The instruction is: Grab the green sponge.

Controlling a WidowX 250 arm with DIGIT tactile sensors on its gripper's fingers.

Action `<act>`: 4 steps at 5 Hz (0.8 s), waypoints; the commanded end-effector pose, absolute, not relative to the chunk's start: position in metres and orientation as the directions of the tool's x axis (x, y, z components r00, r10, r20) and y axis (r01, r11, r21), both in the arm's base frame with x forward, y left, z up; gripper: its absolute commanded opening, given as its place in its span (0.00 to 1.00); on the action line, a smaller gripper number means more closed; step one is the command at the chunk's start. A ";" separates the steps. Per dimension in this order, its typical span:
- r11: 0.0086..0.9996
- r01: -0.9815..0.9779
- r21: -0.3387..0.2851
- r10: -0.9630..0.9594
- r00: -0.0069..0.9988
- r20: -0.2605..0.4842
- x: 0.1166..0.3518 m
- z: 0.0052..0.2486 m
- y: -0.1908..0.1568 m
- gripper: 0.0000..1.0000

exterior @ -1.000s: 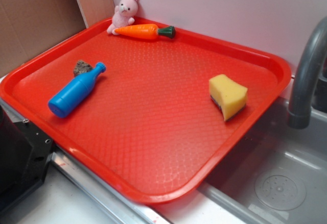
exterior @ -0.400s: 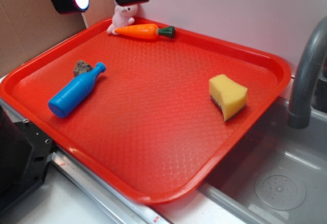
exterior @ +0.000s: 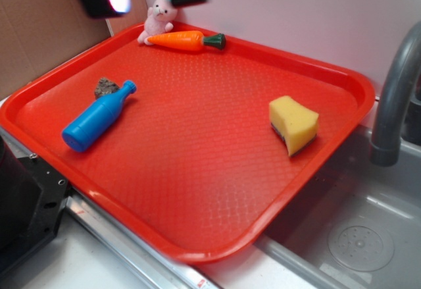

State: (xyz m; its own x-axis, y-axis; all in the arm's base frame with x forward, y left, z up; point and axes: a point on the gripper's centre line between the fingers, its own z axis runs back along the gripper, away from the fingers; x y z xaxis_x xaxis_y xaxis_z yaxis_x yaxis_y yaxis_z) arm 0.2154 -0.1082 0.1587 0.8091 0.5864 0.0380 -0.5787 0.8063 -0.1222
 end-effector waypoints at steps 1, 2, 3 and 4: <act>0.677 -0.722 -0.139 0.736 0.667 0.121 0.257 0.133 -0.150 1.00; 0.588 -0.796 -0.146 0.807 0.590 0.033 0.268 0.110 -0.161 1.00; 0.491 -0.861 -0.134 0.863 0.502 -0.066 0.277 0.098 -0.161 1.00; 0.468 -0.876 -0.116 0.880 0.474 -0.036 0.290 0.086 -0.157 1.00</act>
